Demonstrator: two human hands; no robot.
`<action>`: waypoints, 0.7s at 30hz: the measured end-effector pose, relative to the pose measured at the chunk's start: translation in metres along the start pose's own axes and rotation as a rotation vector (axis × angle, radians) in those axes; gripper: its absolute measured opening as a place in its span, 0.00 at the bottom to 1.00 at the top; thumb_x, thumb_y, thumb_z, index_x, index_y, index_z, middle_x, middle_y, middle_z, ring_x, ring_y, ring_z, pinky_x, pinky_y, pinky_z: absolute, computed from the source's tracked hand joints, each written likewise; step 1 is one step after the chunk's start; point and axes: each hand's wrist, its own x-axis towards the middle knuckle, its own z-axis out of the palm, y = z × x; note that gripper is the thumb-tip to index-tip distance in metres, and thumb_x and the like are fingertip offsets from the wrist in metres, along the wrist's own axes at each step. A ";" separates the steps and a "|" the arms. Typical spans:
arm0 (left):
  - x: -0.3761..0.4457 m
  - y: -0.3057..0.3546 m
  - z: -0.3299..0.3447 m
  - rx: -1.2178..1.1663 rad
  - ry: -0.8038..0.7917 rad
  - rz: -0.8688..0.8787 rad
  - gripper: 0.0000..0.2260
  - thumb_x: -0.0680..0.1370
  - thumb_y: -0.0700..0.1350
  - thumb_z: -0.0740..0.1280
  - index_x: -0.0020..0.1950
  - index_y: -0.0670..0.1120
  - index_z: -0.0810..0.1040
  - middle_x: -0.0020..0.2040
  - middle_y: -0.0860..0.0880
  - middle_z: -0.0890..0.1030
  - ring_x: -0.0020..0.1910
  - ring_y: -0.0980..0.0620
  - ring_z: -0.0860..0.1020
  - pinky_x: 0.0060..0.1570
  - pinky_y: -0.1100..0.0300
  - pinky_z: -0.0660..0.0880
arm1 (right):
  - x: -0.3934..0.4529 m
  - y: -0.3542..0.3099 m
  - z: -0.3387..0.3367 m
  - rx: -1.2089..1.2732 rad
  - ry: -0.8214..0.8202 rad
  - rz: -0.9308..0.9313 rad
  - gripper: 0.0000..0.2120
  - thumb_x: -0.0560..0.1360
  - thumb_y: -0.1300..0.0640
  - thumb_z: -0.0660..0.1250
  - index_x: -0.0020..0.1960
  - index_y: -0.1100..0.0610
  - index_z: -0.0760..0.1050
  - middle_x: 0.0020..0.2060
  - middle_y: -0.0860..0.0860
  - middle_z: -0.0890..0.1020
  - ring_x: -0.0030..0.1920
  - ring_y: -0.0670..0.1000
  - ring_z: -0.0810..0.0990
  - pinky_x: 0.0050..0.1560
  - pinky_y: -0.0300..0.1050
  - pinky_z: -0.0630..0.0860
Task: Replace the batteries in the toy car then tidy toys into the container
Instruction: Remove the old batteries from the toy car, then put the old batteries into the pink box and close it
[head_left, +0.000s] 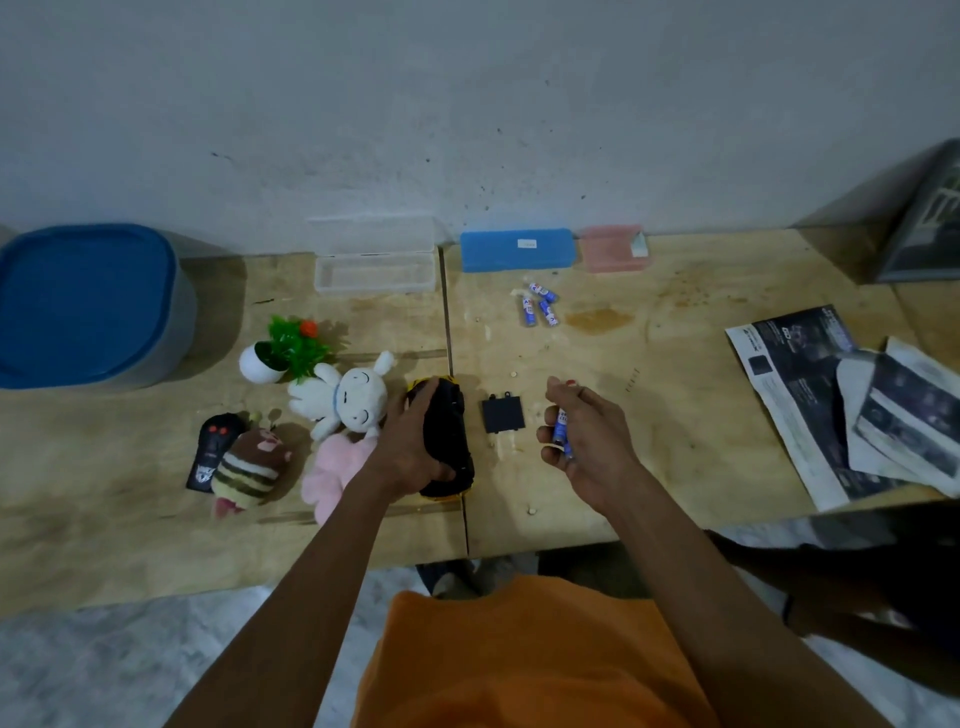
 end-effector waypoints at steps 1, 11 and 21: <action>0.000 0.001 0.000 0.012 0.002 0.002 0.57 0.62 0.43 0.82 0.82 0.52 0.49 0.79 0.42 0.53 0.78 0.41 0.54 0.74 0.46 0.60 | 0.002 -0.002 -0.002 -0.001 0.003 0.001 0.07 0.78 0.52 0.70 0.48 0.55 0.75 0.31 0.50 0.75 0.28 0.48 0.74 0.28 0.41 0.71; 0.024 0.069 -0.011 0.030 0.303 0.040 0.42 0.68 0.45 0.78 0.79 0.50 0.62 0.79 0.41 0.59 0.78 0.40 0.58 0.73 0.44 0.62 | 0.071 -0.068 -0.052 -0.067 0.029 -0.082 0.17 0.76 0.46 0.72 0.37 0.53 0.70 0.28 0.50 0.72 0.25 0.48 0.70 0.27 0.40 0.63; 0.163 0.222 0.036 0.049 0.359 0.206 0.23 0.74 0.42 0.75 0.68 0.41 0.76 0.63 0.42 0.79 0.62 0.42 0.78 0.62 0.55 0.71 | 0.210 -0.139 -0.112 -0.224 0.098 -0.130 0.14 0.79 0.47 0.68 0.40 0.56 0.76 0.24 0.49 0.70 0.24 0.50 0.65 0.24 0.40 0.61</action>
